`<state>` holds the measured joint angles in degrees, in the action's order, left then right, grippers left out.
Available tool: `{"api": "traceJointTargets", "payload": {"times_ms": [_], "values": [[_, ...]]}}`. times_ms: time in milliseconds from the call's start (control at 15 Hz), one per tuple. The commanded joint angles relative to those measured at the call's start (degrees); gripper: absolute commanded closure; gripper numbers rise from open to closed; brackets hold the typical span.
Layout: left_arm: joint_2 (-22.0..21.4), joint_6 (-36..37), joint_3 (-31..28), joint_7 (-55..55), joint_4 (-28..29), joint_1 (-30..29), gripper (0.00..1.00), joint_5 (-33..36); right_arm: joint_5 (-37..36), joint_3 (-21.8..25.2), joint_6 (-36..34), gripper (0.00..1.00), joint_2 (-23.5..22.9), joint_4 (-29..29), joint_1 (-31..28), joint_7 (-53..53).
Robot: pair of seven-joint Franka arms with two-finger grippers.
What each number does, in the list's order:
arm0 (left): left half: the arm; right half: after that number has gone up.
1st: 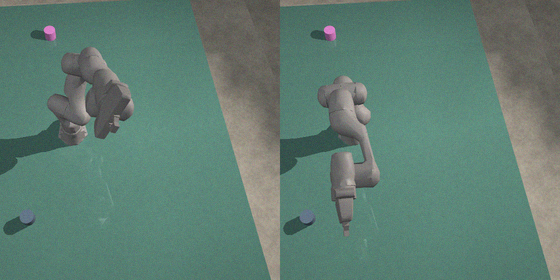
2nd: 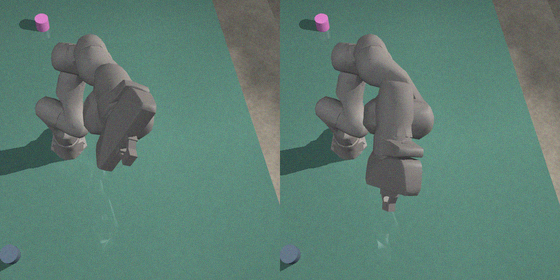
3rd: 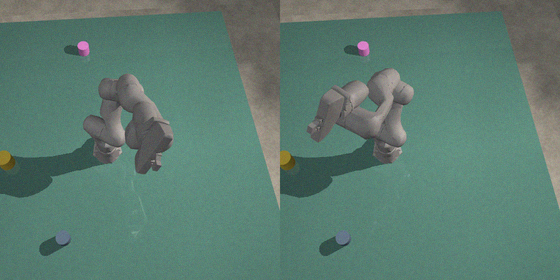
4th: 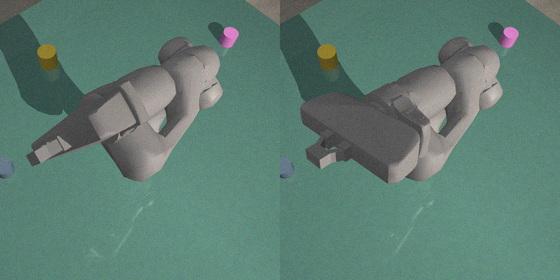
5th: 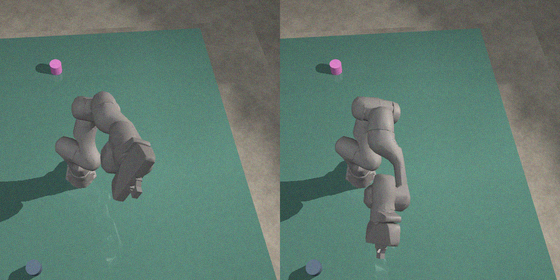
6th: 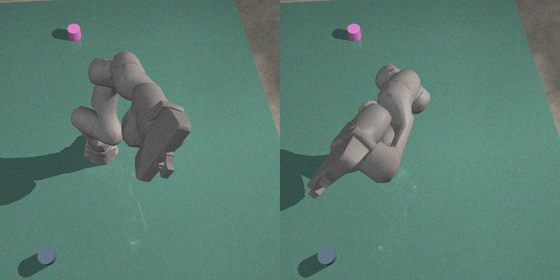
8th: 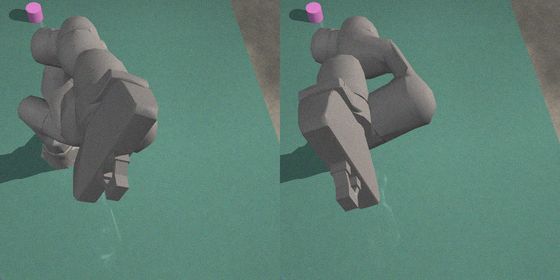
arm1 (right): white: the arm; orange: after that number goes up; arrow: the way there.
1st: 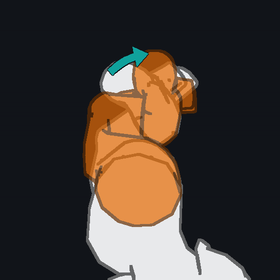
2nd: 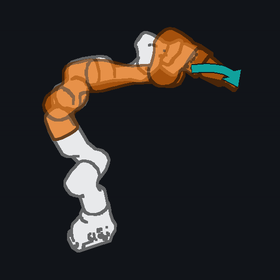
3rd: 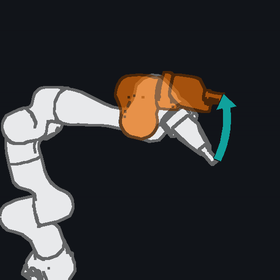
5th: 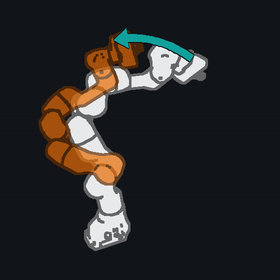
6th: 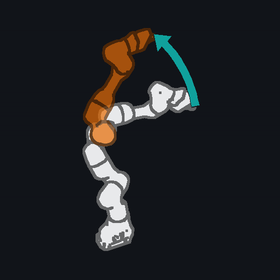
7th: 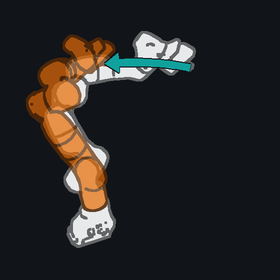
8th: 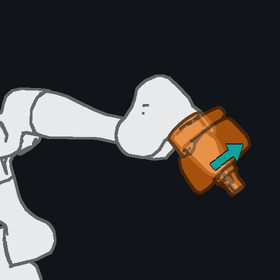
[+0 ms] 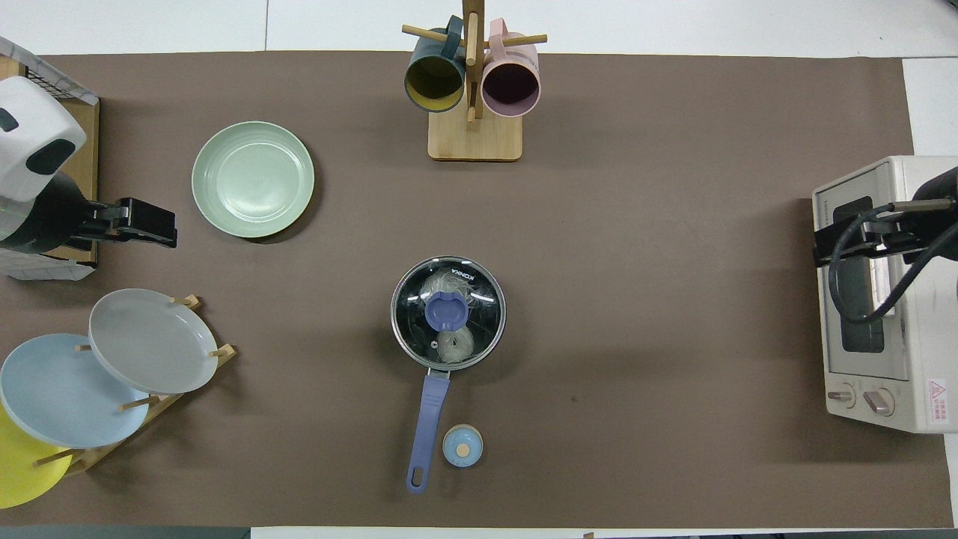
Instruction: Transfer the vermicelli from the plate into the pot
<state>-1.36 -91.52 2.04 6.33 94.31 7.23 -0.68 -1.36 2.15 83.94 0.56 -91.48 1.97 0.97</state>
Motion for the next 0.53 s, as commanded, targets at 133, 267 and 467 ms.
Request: {"api": "traceJointTargets", "payload": {"times_ms": [133,267,467], "values": [[-0.57,-0.32,-0.10,-0.09,0.87,-0.38,0.00,-0.73,-1.01,-2.14,0.61,0.00,0.58,-0.63,-2.32,1.40],[-0.57,-0.32,-0.10,0.00,0.87,-0.29,0.00,-0.73,-1.01,-2.50,0.44,0.00,0.58,-0.45,-2.40,1.40],[-0.57,-0.32,-0.10,-0.09,0.87,-0.38,0.00,-0.73,-0.31,-1.97,0.87,0.00,0.58,-0.36,-2.32,1.40]]}}
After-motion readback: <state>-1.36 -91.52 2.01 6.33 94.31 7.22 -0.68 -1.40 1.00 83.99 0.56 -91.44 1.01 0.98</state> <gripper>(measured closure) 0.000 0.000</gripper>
